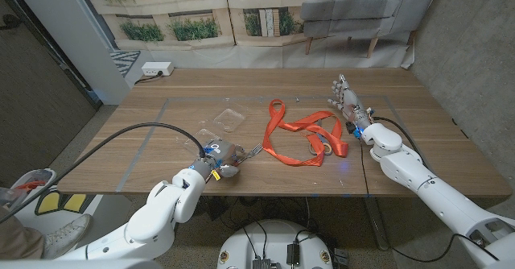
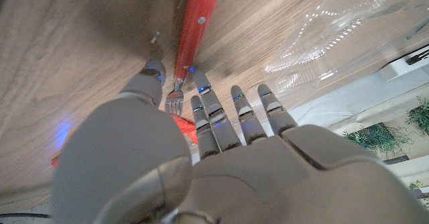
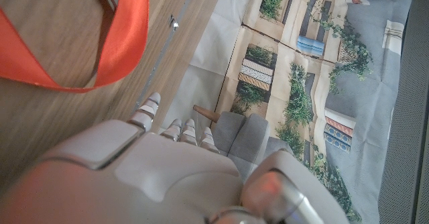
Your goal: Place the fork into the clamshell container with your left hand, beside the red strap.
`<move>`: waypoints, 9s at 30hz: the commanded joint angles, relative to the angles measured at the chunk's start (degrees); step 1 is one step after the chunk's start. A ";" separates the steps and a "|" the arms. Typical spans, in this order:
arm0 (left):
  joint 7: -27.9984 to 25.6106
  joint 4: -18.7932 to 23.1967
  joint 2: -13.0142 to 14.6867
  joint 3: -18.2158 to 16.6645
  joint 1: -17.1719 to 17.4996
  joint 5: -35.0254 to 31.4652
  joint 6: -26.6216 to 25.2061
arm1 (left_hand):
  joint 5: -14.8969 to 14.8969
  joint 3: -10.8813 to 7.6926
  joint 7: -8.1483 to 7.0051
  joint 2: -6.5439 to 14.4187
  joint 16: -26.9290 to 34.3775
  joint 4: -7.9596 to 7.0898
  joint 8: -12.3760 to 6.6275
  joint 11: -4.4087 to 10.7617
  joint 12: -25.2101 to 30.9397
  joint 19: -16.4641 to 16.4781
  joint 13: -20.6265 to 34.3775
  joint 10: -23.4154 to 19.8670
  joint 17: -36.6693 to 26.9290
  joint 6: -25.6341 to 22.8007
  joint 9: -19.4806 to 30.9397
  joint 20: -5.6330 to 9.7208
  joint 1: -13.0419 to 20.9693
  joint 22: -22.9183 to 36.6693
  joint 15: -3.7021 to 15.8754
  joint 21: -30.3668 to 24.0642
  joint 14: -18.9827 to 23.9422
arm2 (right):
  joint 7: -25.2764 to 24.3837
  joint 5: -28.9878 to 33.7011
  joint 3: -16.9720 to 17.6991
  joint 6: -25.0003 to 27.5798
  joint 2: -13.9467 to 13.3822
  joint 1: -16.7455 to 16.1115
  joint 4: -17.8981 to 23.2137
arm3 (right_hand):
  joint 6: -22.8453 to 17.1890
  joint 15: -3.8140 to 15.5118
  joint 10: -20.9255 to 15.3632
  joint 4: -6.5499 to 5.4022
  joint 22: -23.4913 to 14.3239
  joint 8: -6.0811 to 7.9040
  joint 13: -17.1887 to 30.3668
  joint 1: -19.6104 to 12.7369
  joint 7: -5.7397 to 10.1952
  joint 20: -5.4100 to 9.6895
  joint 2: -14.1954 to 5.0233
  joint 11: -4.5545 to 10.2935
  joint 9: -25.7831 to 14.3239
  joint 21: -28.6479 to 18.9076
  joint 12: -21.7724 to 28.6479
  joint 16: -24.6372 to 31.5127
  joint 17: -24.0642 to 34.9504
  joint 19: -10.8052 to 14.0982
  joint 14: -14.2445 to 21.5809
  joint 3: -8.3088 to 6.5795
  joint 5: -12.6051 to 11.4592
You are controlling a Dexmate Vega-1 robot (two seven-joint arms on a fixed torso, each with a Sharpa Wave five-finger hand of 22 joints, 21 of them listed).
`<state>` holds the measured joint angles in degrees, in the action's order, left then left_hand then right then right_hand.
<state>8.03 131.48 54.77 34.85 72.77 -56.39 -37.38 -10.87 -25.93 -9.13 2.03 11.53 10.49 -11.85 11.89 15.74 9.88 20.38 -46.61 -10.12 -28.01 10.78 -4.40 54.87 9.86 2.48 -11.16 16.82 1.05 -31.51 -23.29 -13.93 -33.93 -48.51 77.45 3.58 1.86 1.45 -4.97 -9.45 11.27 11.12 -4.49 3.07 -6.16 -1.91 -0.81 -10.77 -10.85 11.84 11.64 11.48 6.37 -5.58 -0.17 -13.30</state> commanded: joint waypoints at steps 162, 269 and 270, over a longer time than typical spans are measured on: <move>-14.60 2.97 -3.11 -6.35 -0.86 11.76 2.46 | -2.39 3.19 0.35 3.74 1.73 -0.80 -0.36 0.73 6.17 2.22 4.86 -12.76 -1.21 -10.77 0.75 0.83 12.25 0.16 7.10 -0.15 6.45 | 2.27 -0.32 -0.70 0.19 1.72 4.82 -4.99 | -0.26 0.21 -0.09 -0.03 -0.32 0.01 0.18 -0.45 0.13 -0.17 -0.74 0.18 -0.13 0.02 -0.25 0.13 0.09 0.25 -0.36 0.43 0.24; -22.27 3.50 -7.51 -5.70 -0.64 3.96 -13.56 | -2.23 4.59 1.22 5.51 1.82 -1.35 0.37 0.71 6.04 2.67 6.02 -10.61 -1.31 -10.88 1.06 0.38 13.39 0.18 6.64 -0.23 7.69 | 3.85 -0.02 -1.91 1.13 2.20 6.26 -6.08 | -0.30 0.35 -0.24 0.17 -0.33 0.04 0.17 -0.91 0.22 -0.64 -1.09 0.59 -0.12 0.04 -0.26 0.16 0.07 0.75 0.07 0.52 0.28; -22.27 3.40 -7.54 -5.65 -0.71 3.94 -13.66 | -2.22 4.56 1.11 5.57 1.81 -1.34 0.38 0.69 6.01 2.68 6.07 -10.43 -1.31 -10.87 1.06 0.38 13.43 0.18 6.66 -0.23 7.69 | 3.90 0.01 -1.94 1.11 2.21 6.31 -6.14 | -0.28 0.35 -0.25 0.17 -0.33 0.03 0.17 -0.92 0.23 -0.64 -1.08 0.53 -0.12 0.05 -0.26 0.17 0.07 0.74 0.09 0.53 0.29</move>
<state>-13.93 135.28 47.55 28.74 72.24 -51.81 -49.37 -12.91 -21.32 -8.28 6.81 13.34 9.40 -11.83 12.67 21.64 12.25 26.18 -57.43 -11.22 -38.84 11.60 -3.68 68.17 9.89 2.37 -11.16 24.11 4.60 -31.58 -25.08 -12.26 -32.07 -42.55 72.01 3.58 1.86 1.15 -4.74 -9.45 11.27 11.12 -5.32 3.07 -6.68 -2.74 -0.51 -10.77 -10.86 11.84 11.64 11.48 6.89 -5.58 0.06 -13.30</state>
